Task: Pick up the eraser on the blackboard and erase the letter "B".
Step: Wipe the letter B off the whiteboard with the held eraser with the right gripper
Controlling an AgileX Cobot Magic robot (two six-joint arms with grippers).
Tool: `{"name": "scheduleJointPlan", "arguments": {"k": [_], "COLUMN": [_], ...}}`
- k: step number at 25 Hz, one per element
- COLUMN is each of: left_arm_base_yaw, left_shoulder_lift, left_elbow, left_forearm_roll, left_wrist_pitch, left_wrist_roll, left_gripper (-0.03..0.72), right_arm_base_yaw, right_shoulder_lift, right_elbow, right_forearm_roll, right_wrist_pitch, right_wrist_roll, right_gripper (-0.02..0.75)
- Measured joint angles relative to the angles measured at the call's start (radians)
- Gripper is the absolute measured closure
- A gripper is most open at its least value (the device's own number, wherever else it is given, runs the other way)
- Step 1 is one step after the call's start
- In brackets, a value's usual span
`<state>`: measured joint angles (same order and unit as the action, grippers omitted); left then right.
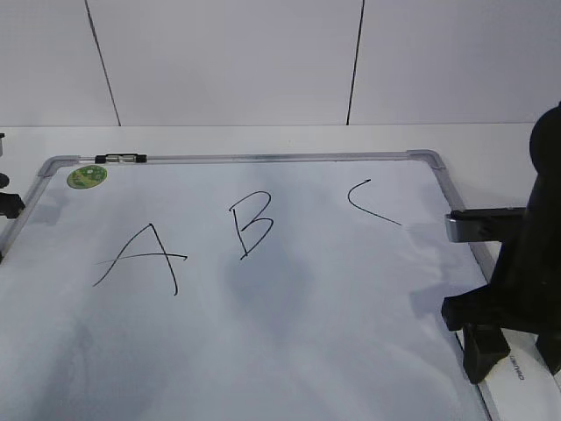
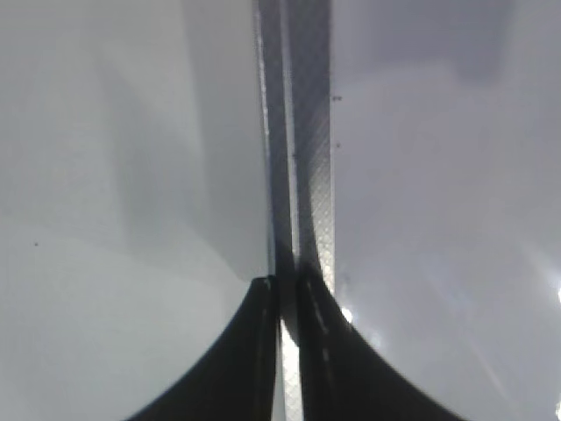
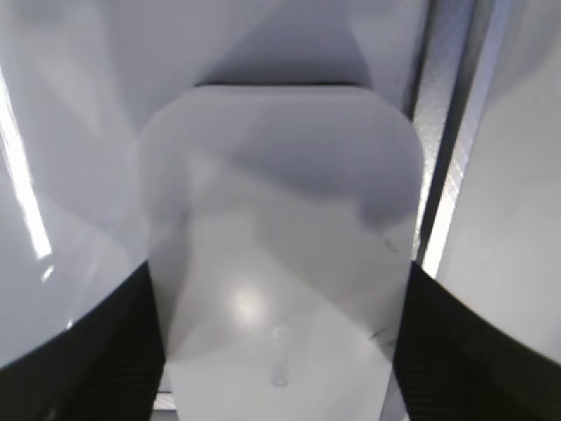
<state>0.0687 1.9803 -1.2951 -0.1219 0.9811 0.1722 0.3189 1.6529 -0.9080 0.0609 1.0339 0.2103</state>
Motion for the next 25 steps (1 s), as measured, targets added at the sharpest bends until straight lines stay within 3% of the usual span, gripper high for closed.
{"name": "scheduleJointPlan", "arguments": {"k": [6, 12, 25], "left_arm_base_yaw": [0.002, 0.002, 0.002], "left_shoulder_lift": [0.0, 0.0, 0.0], "left_elbow": [0.0, 0.0, -0.002], "left_forearm_roll": [-0.005, -0.008, -0.01], "left_wrist_pitch": [0.002, 0.002, 0.009], "left_wrist_roll": [0.0, 0.0, 0.0], "left_gripper": [0.662, 0.662, 0.663], "right_arm_base_yaw": [0.0, 0.0, 0.107], "right_shoulder_lift": [0.006, 0.006, 0.145], "right_elbow": [-0.05, -0.138, -0.541], "right_forearm_roll": [0.006, 0.01, 0.006], "right_wrist_pitch": [0.019, 0.144, 0.181], "right_wrist_roll": [0.001, -0.017, -0.042], "right_gripper": [0.188, 0.19, 0.19]}}
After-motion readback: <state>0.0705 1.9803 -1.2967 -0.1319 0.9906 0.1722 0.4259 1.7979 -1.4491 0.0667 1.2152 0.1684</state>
